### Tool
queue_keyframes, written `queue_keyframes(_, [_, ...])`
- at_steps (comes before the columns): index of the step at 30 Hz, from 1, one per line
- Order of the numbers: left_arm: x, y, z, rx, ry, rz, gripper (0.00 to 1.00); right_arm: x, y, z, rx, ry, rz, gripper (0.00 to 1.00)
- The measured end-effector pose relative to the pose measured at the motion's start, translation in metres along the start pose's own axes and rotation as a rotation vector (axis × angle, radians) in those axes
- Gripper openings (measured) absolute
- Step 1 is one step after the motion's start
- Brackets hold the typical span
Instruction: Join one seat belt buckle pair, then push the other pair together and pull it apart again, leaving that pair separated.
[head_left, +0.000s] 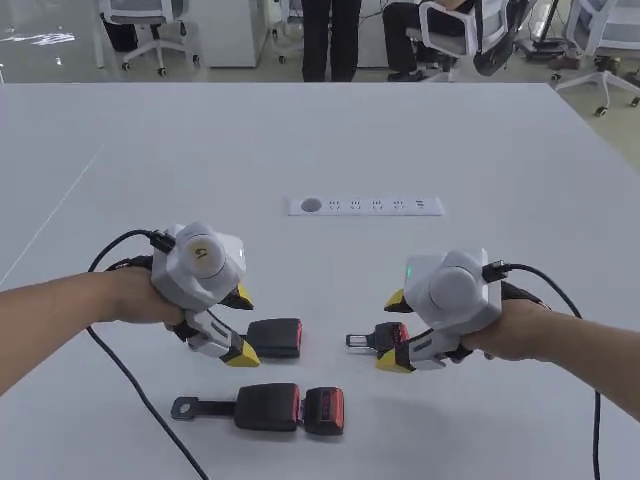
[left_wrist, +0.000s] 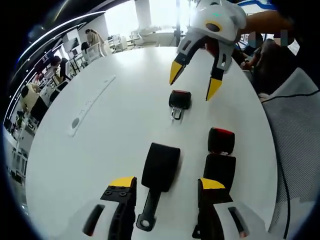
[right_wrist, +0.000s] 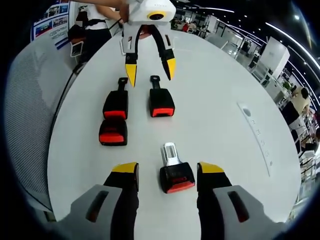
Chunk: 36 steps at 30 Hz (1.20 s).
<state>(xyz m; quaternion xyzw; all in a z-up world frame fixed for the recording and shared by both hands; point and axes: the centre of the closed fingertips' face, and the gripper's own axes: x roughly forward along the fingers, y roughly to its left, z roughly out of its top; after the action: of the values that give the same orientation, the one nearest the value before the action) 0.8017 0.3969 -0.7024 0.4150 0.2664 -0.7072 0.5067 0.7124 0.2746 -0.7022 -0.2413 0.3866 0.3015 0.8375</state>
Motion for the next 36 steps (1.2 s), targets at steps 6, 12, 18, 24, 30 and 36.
queue_keyframes(6, [0.007,0.004,-0.002,0.007,0.02,-0.017,0.48,0.001,-0.005,-0.012,0.013,0.02,0.008,0.44])
queue_keyframes(12, [0.014,0.007,-0.003,0.016,0.036,-0.028,0.48,0.005,-0.009,-0.02,0.022,0.036,0.016,0.43])
queue_keyframes(18, [0.022,0.008,-0.004,0.035,0.057,-0.044,0.46,0.011,-0.011,-0.027,0.026,0.051,0.025,0.41])
queue_keyframes(24, [0.028,0.008,-0.008,0.074,0.085,-0.053,0.44,0.016,-0.014,-0.03,0.04,0.054,0.037,0.4])
queue_keyframes(30, [0.032,0.008,-0.011,0.084,0.094,-0.068,0.42,0.022,-0.014,-0.032,0.041,0.061,0.053,0.37])
queue_keyframes(36, [0.036,0.008,-0.013,0.086,0.098,-0.082,0.4,0.026,-0.012,-0.039,0.034,0.082,0.071,0.36])
